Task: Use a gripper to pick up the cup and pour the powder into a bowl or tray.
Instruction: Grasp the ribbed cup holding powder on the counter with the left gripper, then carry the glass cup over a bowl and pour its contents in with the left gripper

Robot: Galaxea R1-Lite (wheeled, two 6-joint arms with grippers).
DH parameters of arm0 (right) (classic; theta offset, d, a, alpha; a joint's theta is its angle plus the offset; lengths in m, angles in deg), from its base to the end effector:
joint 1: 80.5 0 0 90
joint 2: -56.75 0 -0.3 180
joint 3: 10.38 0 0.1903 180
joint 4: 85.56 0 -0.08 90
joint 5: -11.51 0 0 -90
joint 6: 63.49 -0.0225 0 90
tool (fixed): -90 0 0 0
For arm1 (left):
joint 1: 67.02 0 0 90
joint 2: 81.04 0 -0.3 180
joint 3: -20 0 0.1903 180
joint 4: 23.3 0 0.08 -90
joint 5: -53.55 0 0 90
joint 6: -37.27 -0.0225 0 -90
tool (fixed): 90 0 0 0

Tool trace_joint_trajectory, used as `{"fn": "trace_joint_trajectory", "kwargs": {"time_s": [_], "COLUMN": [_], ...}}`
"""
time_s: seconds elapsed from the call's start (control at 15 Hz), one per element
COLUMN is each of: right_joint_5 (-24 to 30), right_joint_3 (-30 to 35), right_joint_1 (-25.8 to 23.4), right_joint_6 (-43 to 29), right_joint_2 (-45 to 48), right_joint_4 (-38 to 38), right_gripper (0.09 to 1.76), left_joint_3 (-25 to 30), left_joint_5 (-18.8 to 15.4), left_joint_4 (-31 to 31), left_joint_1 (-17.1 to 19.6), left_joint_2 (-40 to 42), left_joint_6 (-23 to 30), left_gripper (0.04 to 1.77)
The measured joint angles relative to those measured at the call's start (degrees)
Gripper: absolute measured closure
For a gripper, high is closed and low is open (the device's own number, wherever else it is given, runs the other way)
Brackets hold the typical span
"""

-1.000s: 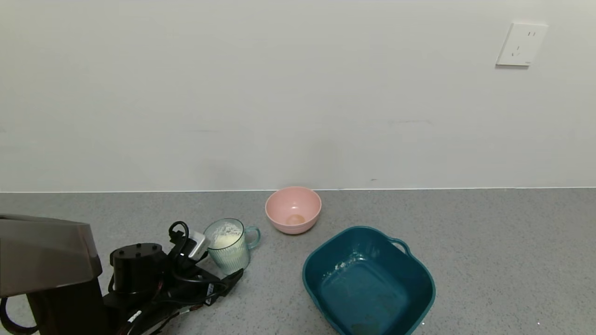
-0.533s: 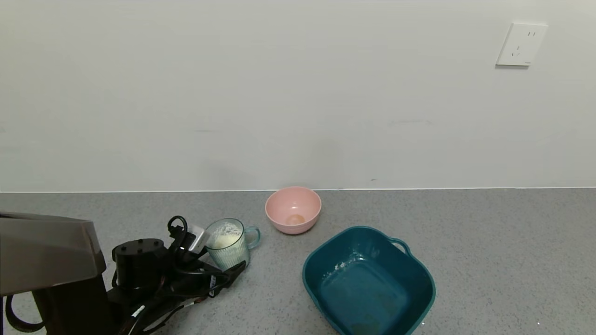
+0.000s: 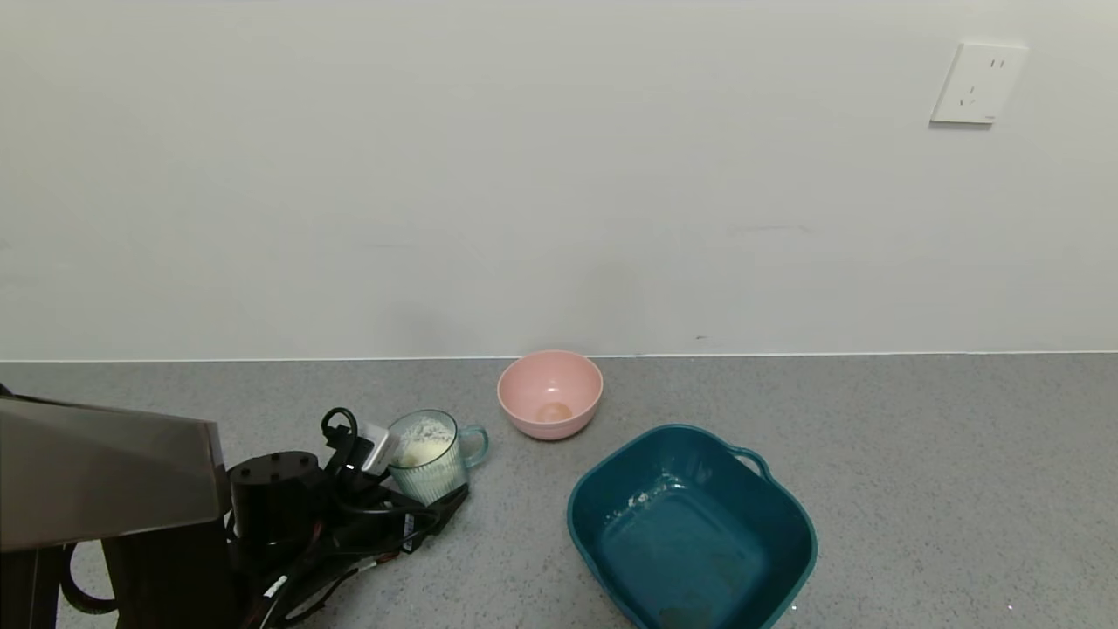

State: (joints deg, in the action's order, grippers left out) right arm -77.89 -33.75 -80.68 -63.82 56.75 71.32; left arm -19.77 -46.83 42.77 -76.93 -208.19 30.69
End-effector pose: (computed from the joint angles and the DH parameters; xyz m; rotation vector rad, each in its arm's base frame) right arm -0.0228 0.0003 0.0759 0.0057 -0.0043 0.0073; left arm 0.2801 -0.0530 0.0119 0.1108 0.3533 -0.3711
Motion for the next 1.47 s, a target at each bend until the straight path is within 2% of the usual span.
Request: {"fn": "trace_joint_trajectory", "kwargs": {"time_s": [0.27,0.8,0.87,1.0,1.07,1.47], "right_joint_5": [0.00,0.02,-0.02,-0.02,-0.02,0.00], "right_joint_3": [0.00,0.00,0.00,0.00,0.00,0.00], "right_joint_1": [0.00,0.00,0.00,0.00,0.00,0.00], "right_joint_6": [0.00,0.00,0.00,-0.02,0.00,0.00], "right_joint_2": [0.00,0.00,0.00,0.00,0.00,0.00], "right_joint_4": [0.00,-0.02,-0.02,-0.02,-0.02,0.00], "right_gripper": [0.14,0.14,0.14,0.14,0.14,0.14], "left_joint_3": [-0.50,-1.02,-1.12,-1.35,-1.38,-1.35], "left_joint_5": [0.00,0.09,0.16,0.17,0.09,0.00], "left_joint_4": [0.05,-0.02,-0.02,-0.11,-0.09,-0.04], "left_joint_1": [0.05,-0.01,-0.01,-0.01,-0.01,-0.01], "left_joint_2": [-0.33,-0.52,-0.55,-0.57,-0.52,-0.20], "left_joint_6": [2.04,2.12,2.21,2.26,2.15,2.10], "left_gripper": [0.09,0.09,0.15,0.45,0.51,0.55]}}
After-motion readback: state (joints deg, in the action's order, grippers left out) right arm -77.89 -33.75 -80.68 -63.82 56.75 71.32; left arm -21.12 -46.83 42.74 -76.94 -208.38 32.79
